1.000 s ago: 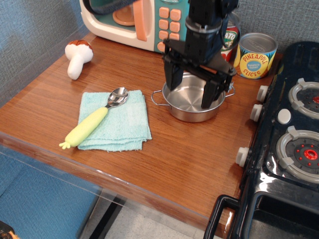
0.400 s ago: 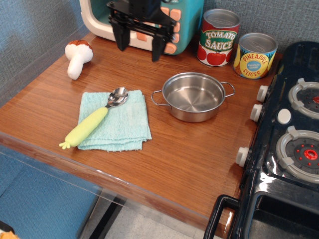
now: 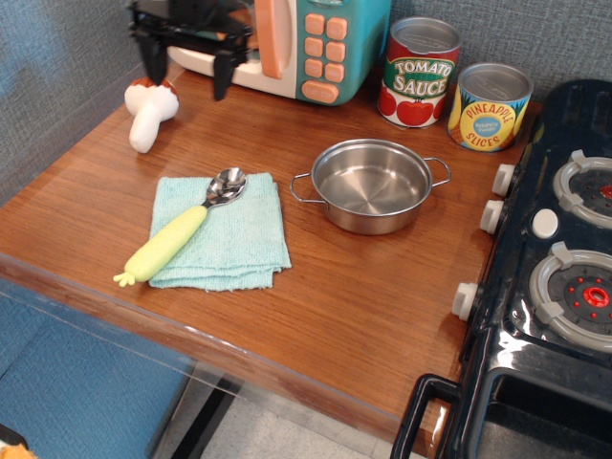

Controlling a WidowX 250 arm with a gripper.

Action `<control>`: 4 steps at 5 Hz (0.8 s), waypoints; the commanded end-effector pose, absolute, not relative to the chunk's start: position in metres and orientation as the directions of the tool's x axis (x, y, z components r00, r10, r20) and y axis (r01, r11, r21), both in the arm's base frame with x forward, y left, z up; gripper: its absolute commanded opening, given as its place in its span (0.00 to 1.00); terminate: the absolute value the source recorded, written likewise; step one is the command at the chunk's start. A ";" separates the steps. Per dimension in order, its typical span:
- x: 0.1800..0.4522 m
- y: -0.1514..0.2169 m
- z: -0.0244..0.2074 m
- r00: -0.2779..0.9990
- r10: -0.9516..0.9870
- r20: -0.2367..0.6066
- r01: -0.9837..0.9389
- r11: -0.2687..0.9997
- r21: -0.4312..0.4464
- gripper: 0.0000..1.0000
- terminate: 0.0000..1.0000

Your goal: Move mushroom to right edge of table, stem pointed out.

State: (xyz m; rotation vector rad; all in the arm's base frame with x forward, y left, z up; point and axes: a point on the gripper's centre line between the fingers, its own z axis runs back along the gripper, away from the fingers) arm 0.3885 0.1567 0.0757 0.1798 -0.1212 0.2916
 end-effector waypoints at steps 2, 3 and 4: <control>0.344 0.205 0.071 0.893 0.427 0.144 -0.447 0.880 0.163 1.00 0.00; 0.350 0.208 0.049 0.892 0.441 0.097 -0.451 0.878 0.160 1.00 0.00; 0.353 0.207 0.038 0.890 0.450 0.071 -0.455 0.874 0.168 1.00 0.00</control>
